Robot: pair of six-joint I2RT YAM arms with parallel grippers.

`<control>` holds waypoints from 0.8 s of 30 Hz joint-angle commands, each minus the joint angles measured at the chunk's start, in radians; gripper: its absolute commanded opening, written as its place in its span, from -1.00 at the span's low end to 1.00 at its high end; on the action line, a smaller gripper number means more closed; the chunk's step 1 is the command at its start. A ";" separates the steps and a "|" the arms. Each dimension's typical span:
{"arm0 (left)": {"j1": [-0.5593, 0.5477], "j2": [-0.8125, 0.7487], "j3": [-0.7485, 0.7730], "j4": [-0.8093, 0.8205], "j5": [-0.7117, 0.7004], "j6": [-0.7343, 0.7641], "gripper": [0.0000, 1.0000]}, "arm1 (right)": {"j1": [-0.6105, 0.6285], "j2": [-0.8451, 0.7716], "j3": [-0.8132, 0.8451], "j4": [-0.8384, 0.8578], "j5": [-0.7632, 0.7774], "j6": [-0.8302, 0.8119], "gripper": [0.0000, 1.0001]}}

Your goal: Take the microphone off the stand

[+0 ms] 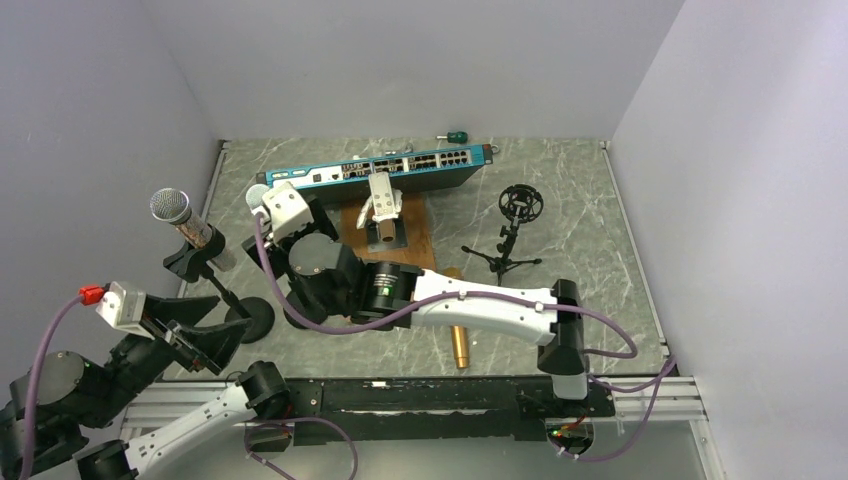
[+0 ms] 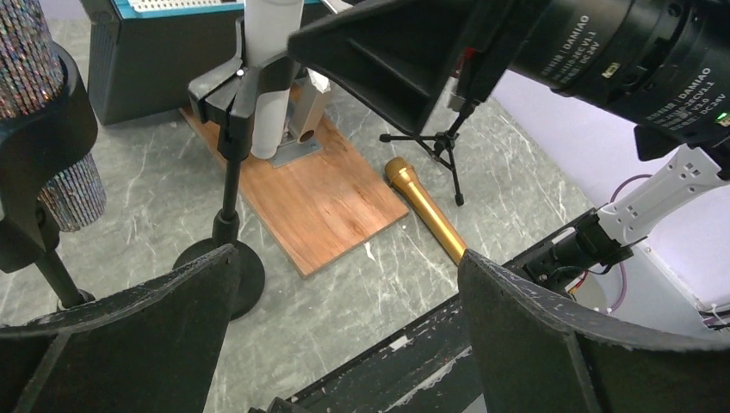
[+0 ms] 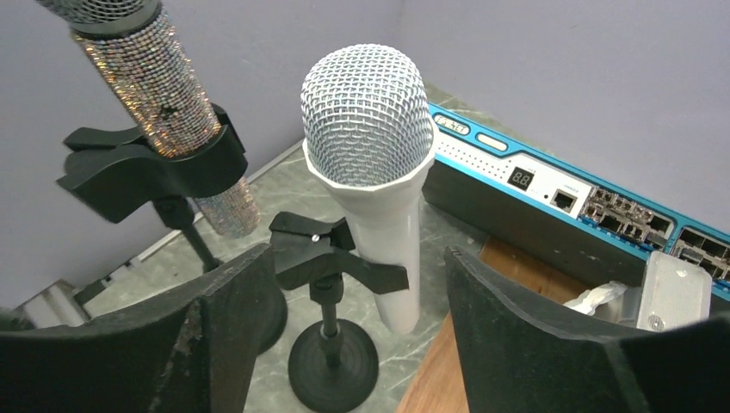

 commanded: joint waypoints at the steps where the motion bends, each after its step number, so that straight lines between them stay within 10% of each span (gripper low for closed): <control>1: 0.000 -0.018 -0.022 -0.035 -0.001 -0.042 0.98 | -0.001 0.046 0.098 0.086 0.113 -0.097 0.40; 18: 0.000 -0.046 -0.069 -0.093 0.006 -0.108 0.96 | -0.009 0.240 0.230 0.251 0.172 -0.286 0.20; 24: -0.001 -0.040 -0.072 -0.087 -0.002 -0.109 0.96 | -0.025 0.227 0.178 0.285 0.165 -0.289 -0.17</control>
